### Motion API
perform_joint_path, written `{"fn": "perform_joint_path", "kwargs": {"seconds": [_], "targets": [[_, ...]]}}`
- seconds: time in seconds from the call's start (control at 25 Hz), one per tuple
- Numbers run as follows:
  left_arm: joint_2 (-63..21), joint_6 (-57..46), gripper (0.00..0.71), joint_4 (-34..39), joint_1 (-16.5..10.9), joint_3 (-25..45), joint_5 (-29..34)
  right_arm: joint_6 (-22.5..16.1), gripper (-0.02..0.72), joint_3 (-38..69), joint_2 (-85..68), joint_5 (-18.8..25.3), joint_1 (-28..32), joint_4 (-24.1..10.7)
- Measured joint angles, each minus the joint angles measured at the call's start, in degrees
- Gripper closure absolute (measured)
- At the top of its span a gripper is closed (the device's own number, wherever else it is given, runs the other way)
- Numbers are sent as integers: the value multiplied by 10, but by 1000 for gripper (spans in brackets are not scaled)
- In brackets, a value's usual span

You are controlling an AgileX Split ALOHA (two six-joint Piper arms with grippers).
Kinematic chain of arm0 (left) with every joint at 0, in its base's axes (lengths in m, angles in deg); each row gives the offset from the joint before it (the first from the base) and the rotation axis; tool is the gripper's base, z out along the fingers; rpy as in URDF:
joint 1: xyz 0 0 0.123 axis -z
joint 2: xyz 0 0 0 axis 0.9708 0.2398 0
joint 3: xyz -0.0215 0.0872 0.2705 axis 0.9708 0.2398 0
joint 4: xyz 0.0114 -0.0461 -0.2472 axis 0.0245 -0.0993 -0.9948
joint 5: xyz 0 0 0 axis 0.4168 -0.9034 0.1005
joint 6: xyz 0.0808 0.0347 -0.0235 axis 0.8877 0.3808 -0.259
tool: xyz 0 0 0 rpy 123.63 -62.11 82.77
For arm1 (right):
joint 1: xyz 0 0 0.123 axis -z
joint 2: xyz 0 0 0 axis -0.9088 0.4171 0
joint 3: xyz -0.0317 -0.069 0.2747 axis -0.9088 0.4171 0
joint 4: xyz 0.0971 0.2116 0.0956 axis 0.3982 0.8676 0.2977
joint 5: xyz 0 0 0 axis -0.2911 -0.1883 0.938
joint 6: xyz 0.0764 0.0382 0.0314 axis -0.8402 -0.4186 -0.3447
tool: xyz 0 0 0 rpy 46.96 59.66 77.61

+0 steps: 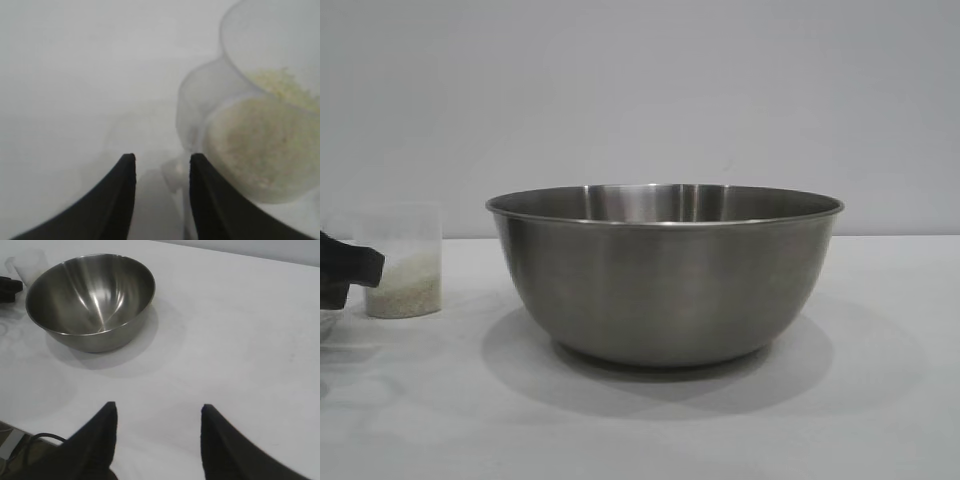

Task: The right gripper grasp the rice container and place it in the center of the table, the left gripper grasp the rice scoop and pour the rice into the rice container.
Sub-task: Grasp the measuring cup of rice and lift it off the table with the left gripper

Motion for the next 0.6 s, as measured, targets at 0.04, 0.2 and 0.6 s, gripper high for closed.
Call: {"fn": "perform_joint_path", "kwargs": {"seconds": [0.04,0.2,0.6], "targets": [[0,1,494,0,0,-3,0,0,338,0,0,0,0,0],[-1,4,650,-2,0,-16,0,0,338,0,0,0,0,0],[-105,101,710,36,0,-47,8,0,338,0,0,0,0,0]]}}
